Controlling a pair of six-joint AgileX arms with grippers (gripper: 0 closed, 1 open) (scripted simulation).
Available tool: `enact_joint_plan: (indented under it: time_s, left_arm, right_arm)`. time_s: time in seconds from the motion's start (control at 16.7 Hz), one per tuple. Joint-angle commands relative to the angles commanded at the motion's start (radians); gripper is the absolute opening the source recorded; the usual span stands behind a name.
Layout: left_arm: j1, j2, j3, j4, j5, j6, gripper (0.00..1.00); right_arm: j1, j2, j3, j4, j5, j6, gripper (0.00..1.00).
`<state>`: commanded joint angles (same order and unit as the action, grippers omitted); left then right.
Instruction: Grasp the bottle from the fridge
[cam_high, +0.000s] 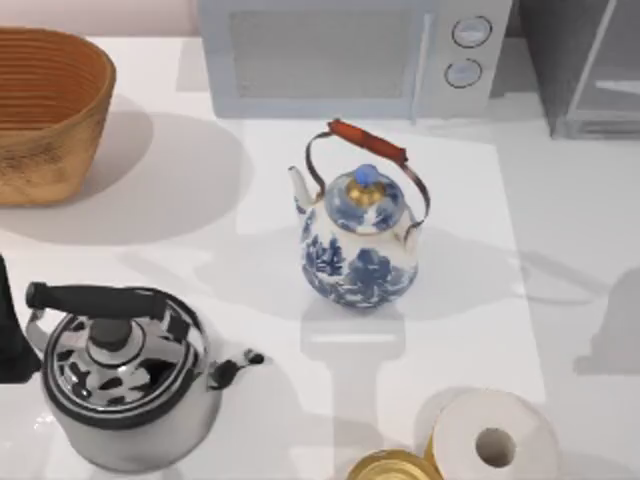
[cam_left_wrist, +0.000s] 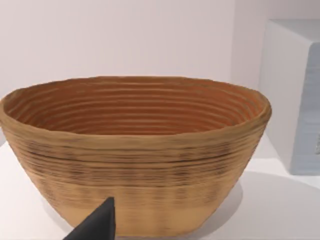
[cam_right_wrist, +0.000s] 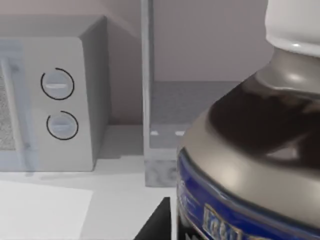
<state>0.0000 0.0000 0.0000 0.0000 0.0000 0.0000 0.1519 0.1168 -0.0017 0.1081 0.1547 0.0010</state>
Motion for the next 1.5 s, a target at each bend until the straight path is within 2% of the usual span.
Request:
enact_joint_plan:
  time_s: [0.6, 0.9, 1.14, 1.5]
  left_arm:
    - [0.0, 0.0, 0.0, 0.0, 0.0, 0.0, 1.0]
    - [0.0, 0.0, 0.0, 0.0, 0.0, 0.0, 1.0]
    - [0.0, 0.0, 0.0, 0.0, 0.0, 0.0, 1.0]
    - [0.0, 0.0, 0.0, 0.0, 0.0, 0.0, 1.0]
  right_arm:
    - [0.724, 0.463, -0.007, 0.455, 0.729, 0.009, 0.0]
    - [1.012, 0.648, -0.009, 0.639, 1.016, 0.014, 0.0]
    - [1.123, 0.719, -0.009, 0.711, 1.127, 0.016, 0.0]
    - [1.125, 0.723, -0.01, 0.714, 1.13, 0.018, 0.0]
